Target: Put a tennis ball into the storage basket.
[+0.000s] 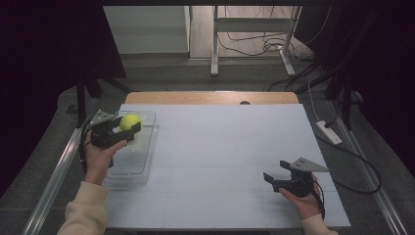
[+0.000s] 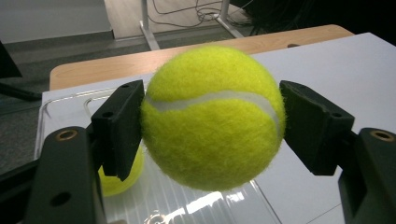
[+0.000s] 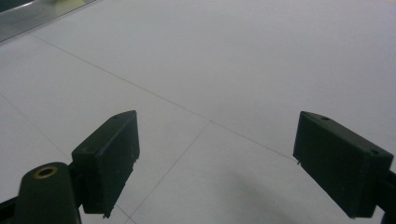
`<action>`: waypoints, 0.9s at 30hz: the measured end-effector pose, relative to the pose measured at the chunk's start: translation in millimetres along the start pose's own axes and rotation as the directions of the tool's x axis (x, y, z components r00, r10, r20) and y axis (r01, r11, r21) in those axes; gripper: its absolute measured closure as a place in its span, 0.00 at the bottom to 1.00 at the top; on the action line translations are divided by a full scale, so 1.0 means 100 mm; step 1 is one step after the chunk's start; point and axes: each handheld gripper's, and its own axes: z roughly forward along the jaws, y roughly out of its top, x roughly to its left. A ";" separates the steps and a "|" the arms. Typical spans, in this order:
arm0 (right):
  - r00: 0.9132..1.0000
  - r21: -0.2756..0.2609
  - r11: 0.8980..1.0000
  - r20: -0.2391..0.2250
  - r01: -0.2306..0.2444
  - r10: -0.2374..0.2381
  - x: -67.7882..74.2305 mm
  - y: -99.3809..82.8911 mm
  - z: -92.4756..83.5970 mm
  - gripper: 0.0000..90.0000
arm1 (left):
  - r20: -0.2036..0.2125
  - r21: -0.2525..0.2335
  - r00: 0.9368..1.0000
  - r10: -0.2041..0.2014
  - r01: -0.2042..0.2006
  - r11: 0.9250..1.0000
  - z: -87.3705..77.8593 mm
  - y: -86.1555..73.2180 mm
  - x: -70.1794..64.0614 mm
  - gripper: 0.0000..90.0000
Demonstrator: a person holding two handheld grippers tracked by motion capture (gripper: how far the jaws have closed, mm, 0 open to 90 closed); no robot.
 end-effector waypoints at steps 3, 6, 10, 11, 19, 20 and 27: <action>1.000 0.000 1.000 -0.001 0.001 -0.001 0.00 0.00 0.00 0.16 | -0.011 0.005 1.000 -0.007 0.007 1.000 -0.01 -0.02 0.04 0.30; 1.000 0.001 1.000 0.000 0.001 -0.001 0.00 0.00 0.00 0.16 | -0.027 0.009 1.000 -0.010 0.010 1.000 -0.03 -0.03 0.09 0.30; 1.000 0.000 1.000 -0.001 0.002 -0.002 0.01 0.00 0.00 0.16 | -0.040 0.017 0.999 -0.014 0.014 1.000 -0.03 -0.05 0.12 0.30; 1.000 0.001 1.000 -0.001 0.001 -0.001 0.01 0.00 0.00 0.16 | -0.045 0.022 0.999 -0.013 0.014 1.000 -0.03 -0.05 0.13 0.30; 1.000 0.004 1.000 -0.002 0.003 -0.003 0.02 0.01 0.01 0.16 | -0.069 0.054 0.998 -0.010 0.014 0.998 0.01 -0.08 0.18 0.30; 1.000 0.004 1.000 -0.002 0.002 -0.002 0.01 0.01 0.01 0.16 | -0.074 0.067 0.997 -0.010 0.015 0.998 0.02 -0.08 0.20 0.30; 1.000 0.004 1.000 -0.002 0.002 -0.002 0.01 0.01 0.01 0.16 | -0.090 0.128 0.996 -0.007 0.019 0.992 0.08 -0.11 0.26 0.30</action>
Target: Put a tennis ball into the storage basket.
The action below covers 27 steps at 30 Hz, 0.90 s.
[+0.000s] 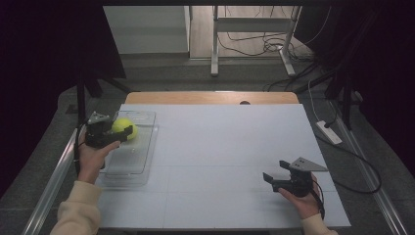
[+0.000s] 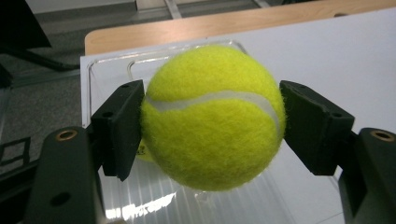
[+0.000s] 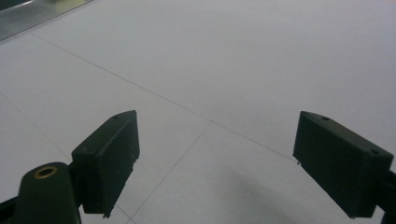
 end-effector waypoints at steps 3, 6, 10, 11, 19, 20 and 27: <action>1.000 0.001 1.000 0.000 0.001 -0.001 0.00 0.00 0.00 0.16 | -0.008 0.020 1.000 0.001 -0.001 1.000 0.03 -0.02 0.02 0.30; 1.000 0.001 1.000 0.000 0.000 0.000 0.00 0.00 0.00 0.16 | -0.016 0.038 1.000 -0.005 0.005 0.999 0.04 -0.05 0.05 0.30; 1.000 0.001 1.000 0.000 0.000 0.000 0.00 0.00 0.01 0.16 | -0.022 0.087 1.000 -0.003 0.005 0.996 0.07 -0.07 0.07 0.30; 1.000 0.001 1.000 0.000 0.001 -0.001 0.00 0.00 0.01 0.16 | -0.028 0.098 1.000 -0.002 0.004 0.995 0.08 -0.08 0.07 0.30; 1.000 0.000 1.000 -0.002 0.000 0.000 0.00 0.00 0.01 0.16 | -0.044 0.192 0.999 0.014 -0.005 0.981 0.16 -0.11 0.09 0.30; 1.000 0.001 1.000 -0.002 -0.001 0.001 0.00 0.00 0.01 0.16 | -0.044 0.197 0.999 0.010 -0.001 0.980 0.17 -0.11 0.10 0.30; 1.000 0.001 1.000 -0.002 0.000 0.000 0.00 0.00 0.01 0.16 | -0.045 0.218 0.999 0.011 -0.001 0.976 0.18 -0.12 0.11 0.30</action>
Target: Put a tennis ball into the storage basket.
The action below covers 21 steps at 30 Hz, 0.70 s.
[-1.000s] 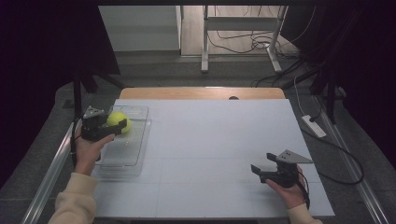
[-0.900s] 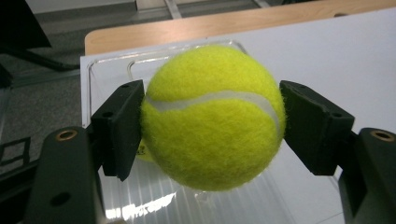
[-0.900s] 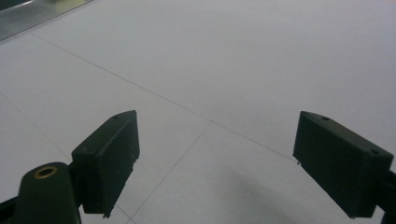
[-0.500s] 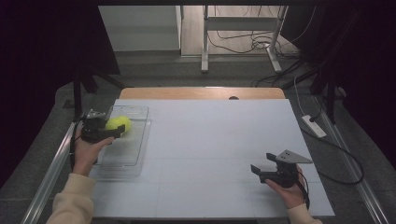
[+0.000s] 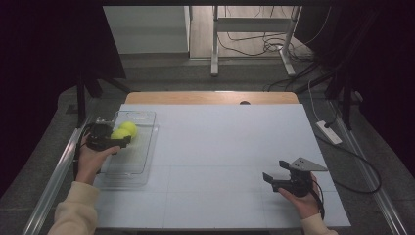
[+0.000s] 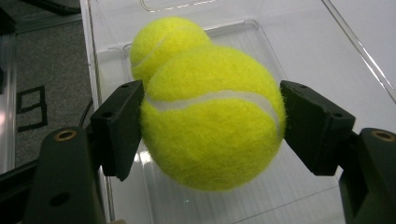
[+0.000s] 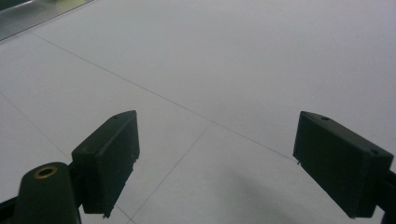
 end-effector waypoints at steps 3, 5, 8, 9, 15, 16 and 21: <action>1.000 0.000 1.000 0.001 0.000 0.000 0.00 0.00 0.00 0.16 | -0.016 0.009 1.000 0.005 -0.005 1.000 0.01 0.00 0.00 0.30; 1.000 0.000 1.000 0.000 0.001 -0.001 0.00 0.00 0.00 0.16 | -0.018 0.012 1.000 0.002 -0.001 1.000 0.01 -0.01 0.00 0.30; 1.000 -0.001 1.000 0.001 0.001 -0.001 0.00 0.00 0.00 0.16 | -0.026 0.003 1.000 0.005 -0.005 1.000 0.00 -0.01 0.00 0.30; 1.000 -0.001 1.000 0.001 0.001 -0.001 0.00 0.00 0.00 0.16 | -0.026 0.003 1.000 0.005 -0.005 1.000 0.00 -0.01 0.00 0.30; 1.000 -0.001 1.000 0.002 0.000 0.000 0.00 0.00 0.00 0.16 | -0.038 -0.007 0.999 -0.003 0.002 1.000 -0.02 -0.01 0.01 0.29; 1.000 -0.001 1.000 0.001 0.001 -0.001 0.00 0.00 0.00 0.16 | -0.038 -0.007 0.999 -0.003 0.002 1.000 -0.02 -0.01 0.01 0.29; 1.000 -0.003 1.000 0.004 0.002 -0.002 0.00 0.00 0.00 0.16 | -0.034 -0.048 0.999 -0.015 0.014 0.999 -0.09 0.01 0.01 0.19</action>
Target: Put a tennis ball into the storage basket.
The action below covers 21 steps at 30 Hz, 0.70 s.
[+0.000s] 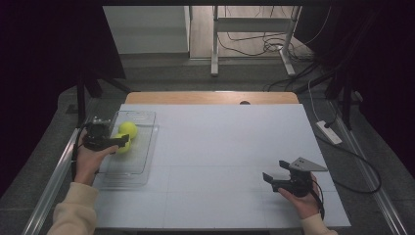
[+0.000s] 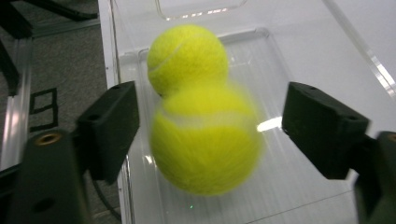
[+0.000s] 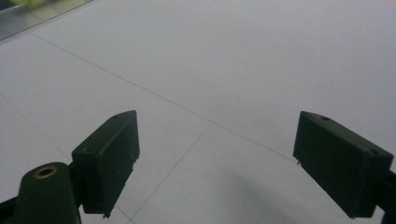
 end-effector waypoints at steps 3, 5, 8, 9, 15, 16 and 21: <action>1.000 -0.010 1.000 0.011 -0.001 0.001 -0.01 0.01 -0.01 0.17 | 0.008 -0.017 1.000 0.001 -0.001 1.000 -0.03 0.01 -0.03 0.15; 1.000 -0.006 1.000 0.007 -0.002 0.002 -0.01 0.00 -0.01 0.17 | 0.024 -0.030 1.000 0.003 -0.002 1.000 -0.05 0.01 -0.04 0.13; 1.000 -0.004 1.000 0.005 0.001 -0.001 0.00 0.00 -0.01 0.17 | 0.055 -0.068 0.998 0.009 -0.005 0.998 -0.09 0.01 -0.08 0.13; 1.000 -0.004 1.000 0.005 0.001 -0.001 0.00 0.00 -0.01 0.17 | 0.055 -0.068 0.998 0.009 -0.005 0.998 -0.09 0.01 -0.08 0.13; 1.000 -0.008 1.000 0.005 -0.004 0.004 -0.01 0.00 0.00 0.17 | 0.108 -0.117 0.994 0.028 -0.015 0.993 -0.17 0.02 -0.15 0.13; 1.000 -0.009 1.000 0.002 -0.006 0.006 -0.01 0.00 0.00 0.17 | 0.121 -0.125 0.992 0.027 -0.012 0.992 -0.18 0.02 -0.16 0.13; 1.000 -0.015 1.000 -0.012 -0.011 0.011 -0.03 0.01 0.01 0.17 | 0.168 -0.164 0.985 0.030 -0.002 0.986 -0.25 0.01 -0.20 0.13</action>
